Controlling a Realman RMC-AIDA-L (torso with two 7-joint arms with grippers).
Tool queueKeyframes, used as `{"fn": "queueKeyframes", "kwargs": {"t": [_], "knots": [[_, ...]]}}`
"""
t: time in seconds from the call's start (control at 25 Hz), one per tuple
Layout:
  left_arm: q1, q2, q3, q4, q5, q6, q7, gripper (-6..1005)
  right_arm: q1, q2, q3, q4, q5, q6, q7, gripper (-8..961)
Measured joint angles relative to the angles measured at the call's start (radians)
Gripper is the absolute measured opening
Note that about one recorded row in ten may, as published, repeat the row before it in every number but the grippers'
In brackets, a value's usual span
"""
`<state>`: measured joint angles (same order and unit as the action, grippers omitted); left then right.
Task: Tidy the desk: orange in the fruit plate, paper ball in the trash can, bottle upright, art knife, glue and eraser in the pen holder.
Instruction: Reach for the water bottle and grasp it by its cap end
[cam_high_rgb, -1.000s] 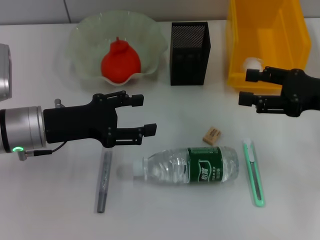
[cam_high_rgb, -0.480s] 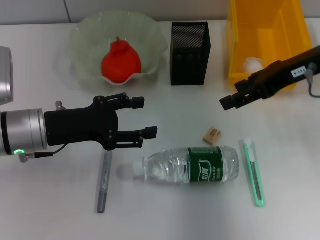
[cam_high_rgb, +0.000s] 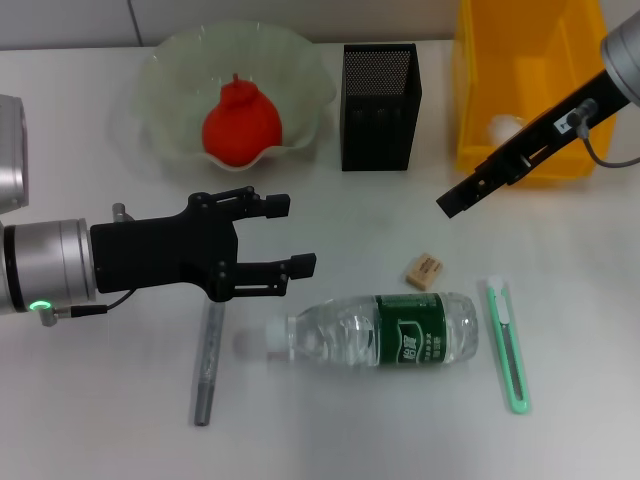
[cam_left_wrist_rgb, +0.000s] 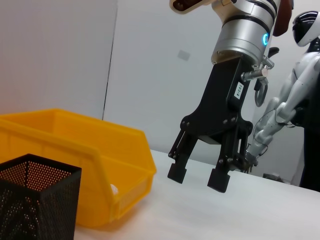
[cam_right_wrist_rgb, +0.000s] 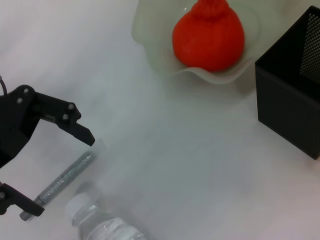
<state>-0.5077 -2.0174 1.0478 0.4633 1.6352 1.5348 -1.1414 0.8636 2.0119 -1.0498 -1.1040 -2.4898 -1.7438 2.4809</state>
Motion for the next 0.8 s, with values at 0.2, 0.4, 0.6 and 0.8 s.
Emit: {"fn": "queueKeyframes", "kwargs": {"t": [0.2,0.4,0.6,0.8], "knots": [[-0.001,0.000,-0.001,0.001,0.000,-0.001,0.000,820,0.014,0.001,-0.002,0.017,-0.005,0.004,-0.003,833],[-0.002,0.002,-0.002,0.001,0.000,-0.004,0.000,820,0.027,0.022,-0.003,0.021,0.015,0.006,-0.138,833],[0.002,0.007,-0.005,-0.001,0.000,-0.003,0.000,819,0.062,0.065,-0.005,0.077,0.032,0.006,-0.322,833],[0.011,0.023,-0.006,0.003,0.000,0.008,-0.010,819,0.080,0.066,-0.016,0.154,0.126,0.023,-0.451,834]]}}
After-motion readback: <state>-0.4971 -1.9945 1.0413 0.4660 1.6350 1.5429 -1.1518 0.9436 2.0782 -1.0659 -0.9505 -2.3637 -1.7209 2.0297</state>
